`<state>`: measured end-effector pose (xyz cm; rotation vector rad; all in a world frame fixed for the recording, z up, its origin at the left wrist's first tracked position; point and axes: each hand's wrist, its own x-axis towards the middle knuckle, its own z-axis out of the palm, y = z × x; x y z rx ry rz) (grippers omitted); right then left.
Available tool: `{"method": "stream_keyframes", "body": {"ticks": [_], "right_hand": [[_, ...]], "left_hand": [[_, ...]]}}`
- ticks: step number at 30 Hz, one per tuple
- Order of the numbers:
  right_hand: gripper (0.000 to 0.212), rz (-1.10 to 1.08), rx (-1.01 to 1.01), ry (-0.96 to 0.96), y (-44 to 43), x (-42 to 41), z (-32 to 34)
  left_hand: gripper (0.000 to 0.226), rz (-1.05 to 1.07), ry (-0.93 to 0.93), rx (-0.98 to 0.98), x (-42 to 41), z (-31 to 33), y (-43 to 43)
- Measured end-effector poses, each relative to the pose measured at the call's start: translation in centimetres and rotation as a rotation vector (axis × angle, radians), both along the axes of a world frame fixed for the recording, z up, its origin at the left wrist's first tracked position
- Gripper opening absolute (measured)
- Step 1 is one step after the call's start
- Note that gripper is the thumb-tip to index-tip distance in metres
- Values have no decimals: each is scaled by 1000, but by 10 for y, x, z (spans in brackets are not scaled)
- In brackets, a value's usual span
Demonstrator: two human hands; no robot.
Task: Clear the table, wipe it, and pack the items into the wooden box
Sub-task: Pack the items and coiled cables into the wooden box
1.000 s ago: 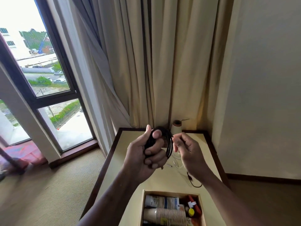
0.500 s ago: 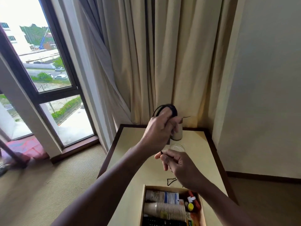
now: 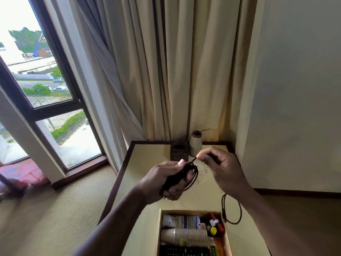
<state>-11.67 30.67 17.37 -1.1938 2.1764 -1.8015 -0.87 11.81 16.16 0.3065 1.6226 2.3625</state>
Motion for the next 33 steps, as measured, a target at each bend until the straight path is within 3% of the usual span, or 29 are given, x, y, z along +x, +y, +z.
{"method": "stream_keyframes", "body": {"ticks": [3,6,11,14,17,20,22,24,27,33], "right_hand": [[13,0,-35,-102,-9,2,-12],[19,21,-65,-253,-15,6,-26],[27,121,57,-380,-27,27,-51],[26,188,147,-350,-29,40,-56],[26,244,195,-307,-27,48,-50],[27,254,158,-299,-19,47,-36],[28,221,104,-289,-11,42,-25],[28,161,85,-231,-2,36,-17],[24,81,70,-146,6,29,-7],[23,-26,4,-160,11,14,-1]], "left_hand": [[34,-63,52,338,5,1,14],[34,39,85,573,4,10,22],[37,369,168,578,-9,38,26],[31,540,316,185,-17,51,24],[33,681,413,-551,-27,56,21],[22,547,449,-1323,-29,55,15],[22,387,415,-1500,-27,50,9],[30,324,329,-1316,-26,43,4],[35,263,193,-856,-20,31,-1],[40,138,40,-91,2,13,3]]}}
